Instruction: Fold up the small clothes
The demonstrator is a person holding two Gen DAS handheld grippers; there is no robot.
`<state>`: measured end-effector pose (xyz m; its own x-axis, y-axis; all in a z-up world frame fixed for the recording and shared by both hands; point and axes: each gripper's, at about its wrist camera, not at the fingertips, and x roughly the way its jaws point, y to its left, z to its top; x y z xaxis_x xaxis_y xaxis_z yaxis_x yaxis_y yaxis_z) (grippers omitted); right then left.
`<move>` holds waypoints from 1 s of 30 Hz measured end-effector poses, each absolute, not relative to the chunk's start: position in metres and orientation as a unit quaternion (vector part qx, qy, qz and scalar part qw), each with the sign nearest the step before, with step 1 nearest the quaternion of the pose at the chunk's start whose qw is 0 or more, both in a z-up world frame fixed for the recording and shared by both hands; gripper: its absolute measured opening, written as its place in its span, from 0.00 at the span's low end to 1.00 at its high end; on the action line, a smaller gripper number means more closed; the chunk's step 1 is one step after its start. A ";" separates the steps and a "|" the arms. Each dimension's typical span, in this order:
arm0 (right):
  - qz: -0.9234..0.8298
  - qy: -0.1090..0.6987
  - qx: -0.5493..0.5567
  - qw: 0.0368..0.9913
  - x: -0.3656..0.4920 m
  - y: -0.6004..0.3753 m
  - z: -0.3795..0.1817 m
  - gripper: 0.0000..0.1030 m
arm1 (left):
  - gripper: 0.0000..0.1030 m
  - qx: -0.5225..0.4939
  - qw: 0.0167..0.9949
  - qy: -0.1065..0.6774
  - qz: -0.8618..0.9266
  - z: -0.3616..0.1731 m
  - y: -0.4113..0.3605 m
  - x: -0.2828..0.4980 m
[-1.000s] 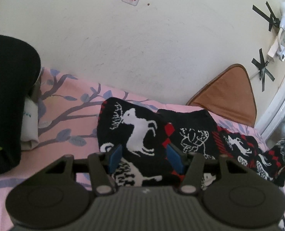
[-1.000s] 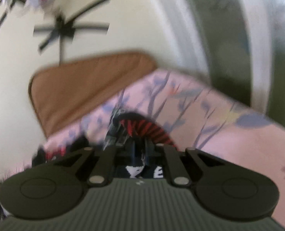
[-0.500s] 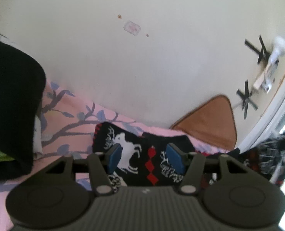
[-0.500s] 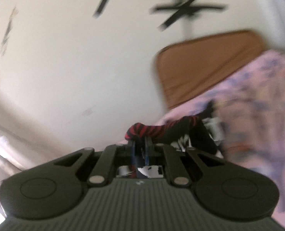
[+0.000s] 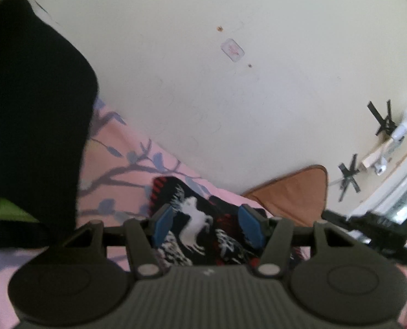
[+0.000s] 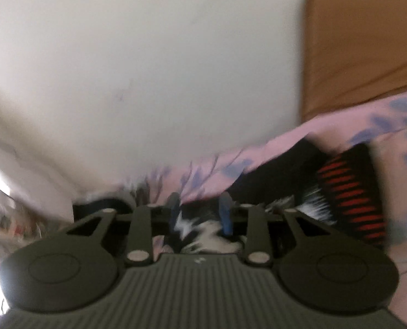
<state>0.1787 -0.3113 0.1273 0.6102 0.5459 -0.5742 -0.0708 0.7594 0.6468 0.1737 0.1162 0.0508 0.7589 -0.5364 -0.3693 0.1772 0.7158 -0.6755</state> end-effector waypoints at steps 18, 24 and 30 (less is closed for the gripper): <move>0.013 0.404 0.057 0.913 0.151 -0.349 0.070 0.28 | 0.56 -0.247 0.891 0.314 -0.216 0.040 0.081 0.174; 0.057 0.320 0.090 0.941 0.109 -0.332 0.116 0.49 | 0.56 -0.255 0.893 0.299 -0.221 0.048 0.086 0.168; 0.187 0.390 0.198 0.879 0.098 -0.292 0.095 0.49 | 0.56 -0.262 0.888 0.300 -0.229 0.050 0.085 0.167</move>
<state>0.0981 -0.2915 0.0948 0.6252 0.4835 -0.6127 -0.1740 0.8516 0.4945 0.1670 0.0850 0.0502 0.7142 -0.5648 -0.4133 0.2499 0.7574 -0.6032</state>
